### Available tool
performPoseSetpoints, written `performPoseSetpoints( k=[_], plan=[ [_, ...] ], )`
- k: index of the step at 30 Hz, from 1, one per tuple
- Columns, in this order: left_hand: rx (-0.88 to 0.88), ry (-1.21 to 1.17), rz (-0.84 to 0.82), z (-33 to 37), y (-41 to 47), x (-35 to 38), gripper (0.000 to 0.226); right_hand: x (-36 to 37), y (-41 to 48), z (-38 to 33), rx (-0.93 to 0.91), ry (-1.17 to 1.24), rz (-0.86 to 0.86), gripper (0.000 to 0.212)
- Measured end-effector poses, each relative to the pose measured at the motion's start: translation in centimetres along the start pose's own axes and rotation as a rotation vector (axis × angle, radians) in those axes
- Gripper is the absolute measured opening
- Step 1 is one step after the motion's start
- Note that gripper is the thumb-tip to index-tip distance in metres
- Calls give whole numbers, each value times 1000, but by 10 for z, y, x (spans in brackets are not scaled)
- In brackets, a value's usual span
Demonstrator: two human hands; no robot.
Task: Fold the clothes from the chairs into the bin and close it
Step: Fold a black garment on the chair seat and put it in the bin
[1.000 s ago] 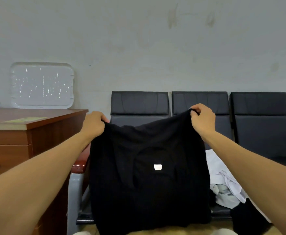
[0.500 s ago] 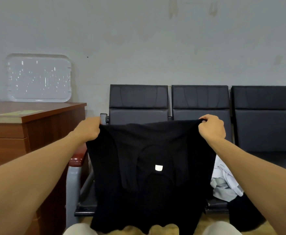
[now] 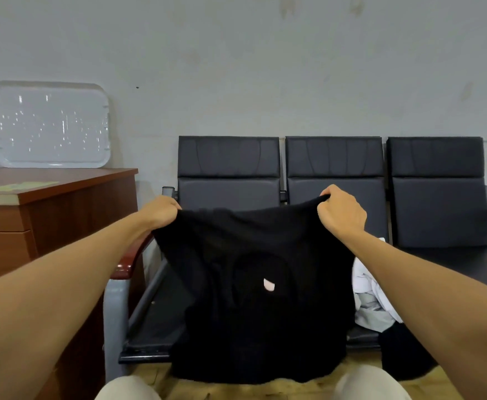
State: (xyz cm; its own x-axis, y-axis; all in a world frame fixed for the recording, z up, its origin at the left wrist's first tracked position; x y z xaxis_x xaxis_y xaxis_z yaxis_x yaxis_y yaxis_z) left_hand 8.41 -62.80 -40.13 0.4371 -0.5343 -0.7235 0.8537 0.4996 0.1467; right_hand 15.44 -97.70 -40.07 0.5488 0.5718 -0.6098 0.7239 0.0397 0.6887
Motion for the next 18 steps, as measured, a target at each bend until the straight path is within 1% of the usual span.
performPoseSetpoints(
  k=[2,3,4,5,6,7,8,9,10,11,12,15,18],
  plan=[
    [51,275,-42,-6,-2,4,31,0,1,3,-20,6,48,33],
    [99,467,-34,-8,-1,5,25,3,2,4,-41,0,48,31],
    [144,670,-33,-9,-2,8,20,7,3,6,-52,-21,3,27],
    [192,822,-51,-12,-1,13,23,12,3,6,-57,-39,-79,24],
    [214,846,-97,-13,-1,16,25,18,2,6,-57,-40,-169,22],
    [247,766,-149,-12,-1,20,24,22,2,7,-56,-18,-222,20],
    [264,586,-203,-8,-3,22,20,23,1,6,-56,18,-223,19],
    [267,383,-220,-4,-4,21,17,21,2,5,-58,57,-177,18],
    [238,210,-193,-1,-5,18,16,18,4,4,-57,88,-109,19],
    [210,94,-152,-2,-4,13,17,16,6,5,-43,107,-56,20],
    [191,66,-116,-3,-2,10,18,14,7,7,-22,111,-34,23],
    [162,248,-52,-11,2,7,23,11,9,16,44,70,-52,36],
    [142,314,-1,-13,4,0,21,9,8,21,67,-12,-49,37]
  ],
)
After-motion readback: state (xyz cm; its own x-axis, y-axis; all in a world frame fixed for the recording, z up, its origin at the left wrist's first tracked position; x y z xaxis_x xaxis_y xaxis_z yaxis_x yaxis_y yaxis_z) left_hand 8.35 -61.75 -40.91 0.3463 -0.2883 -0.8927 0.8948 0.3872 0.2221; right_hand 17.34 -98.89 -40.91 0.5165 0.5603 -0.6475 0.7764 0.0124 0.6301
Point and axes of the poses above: each hand's wrist, its own y-axis towards the middle knuckle, its own x-axis out of the palm, z = x × y, the point moved 5 cm from there along y, towards the middle knuckle, and after that the axes turned 13 degrees about -x, right-handed, at the moved point
